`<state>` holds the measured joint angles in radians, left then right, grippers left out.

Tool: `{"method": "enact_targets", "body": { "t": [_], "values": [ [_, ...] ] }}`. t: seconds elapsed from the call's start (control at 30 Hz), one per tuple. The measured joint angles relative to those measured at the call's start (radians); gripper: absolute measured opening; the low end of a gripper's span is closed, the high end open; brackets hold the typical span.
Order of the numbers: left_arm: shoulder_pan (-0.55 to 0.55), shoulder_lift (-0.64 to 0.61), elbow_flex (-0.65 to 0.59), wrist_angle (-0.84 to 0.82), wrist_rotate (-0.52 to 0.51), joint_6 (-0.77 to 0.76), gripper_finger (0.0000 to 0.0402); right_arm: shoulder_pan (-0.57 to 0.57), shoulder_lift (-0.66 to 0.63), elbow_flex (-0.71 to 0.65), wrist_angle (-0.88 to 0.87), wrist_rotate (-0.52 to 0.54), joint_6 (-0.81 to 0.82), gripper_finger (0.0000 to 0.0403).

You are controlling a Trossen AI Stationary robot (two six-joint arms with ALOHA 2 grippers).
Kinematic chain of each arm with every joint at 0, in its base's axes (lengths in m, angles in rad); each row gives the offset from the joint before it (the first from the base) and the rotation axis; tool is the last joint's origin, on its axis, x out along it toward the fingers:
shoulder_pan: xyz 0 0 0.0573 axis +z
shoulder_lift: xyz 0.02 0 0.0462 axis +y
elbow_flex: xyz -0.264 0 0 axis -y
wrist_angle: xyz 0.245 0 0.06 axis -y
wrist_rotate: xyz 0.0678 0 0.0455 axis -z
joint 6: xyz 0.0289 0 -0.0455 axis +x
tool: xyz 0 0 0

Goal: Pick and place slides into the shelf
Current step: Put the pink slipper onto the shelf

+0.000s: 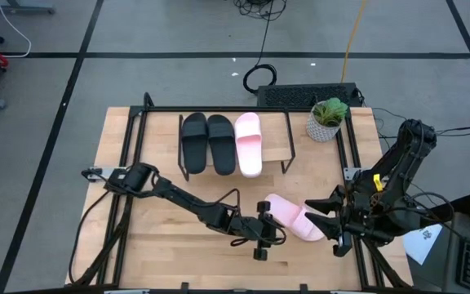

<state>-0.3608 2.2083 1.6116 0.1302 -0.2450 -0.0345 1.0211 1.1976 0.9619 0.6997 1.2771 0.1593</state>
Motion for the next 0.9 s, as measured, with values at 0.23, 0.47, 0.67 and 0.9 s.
{"method": "enact_targets", "body": {
  "t": [0.23, 0.47, 0.67, 0.9],
  "values": [
    [0.031, 0.080, 0.105, 0.020, -0.001, -0.013, 0.0172, 0.000, 0.000, 0.000, 0.000, 0.009, 0.002, 0.0171],
    [0.039, 0.154, 0.233, -0.124, 0.042, -0.020, 0.0172, 0.000, 0.001, 0.000, 0.006, 0.006, 0.011, 0.0171],
    [0.043, 0.172, 0.230, -0.154, 0.068, -0.065, 0.0172, 0.000, 0.001, 0.000, 0.008, 0.005, 0.009, 0.0171],
    [0.069, 0.189, 0.228, -0.158, 0.067, -0.100, 0.0172, 0.001, 0.001, 0.000, 0.008, 0.005, 0.004, 0.0171]
  ]
}}
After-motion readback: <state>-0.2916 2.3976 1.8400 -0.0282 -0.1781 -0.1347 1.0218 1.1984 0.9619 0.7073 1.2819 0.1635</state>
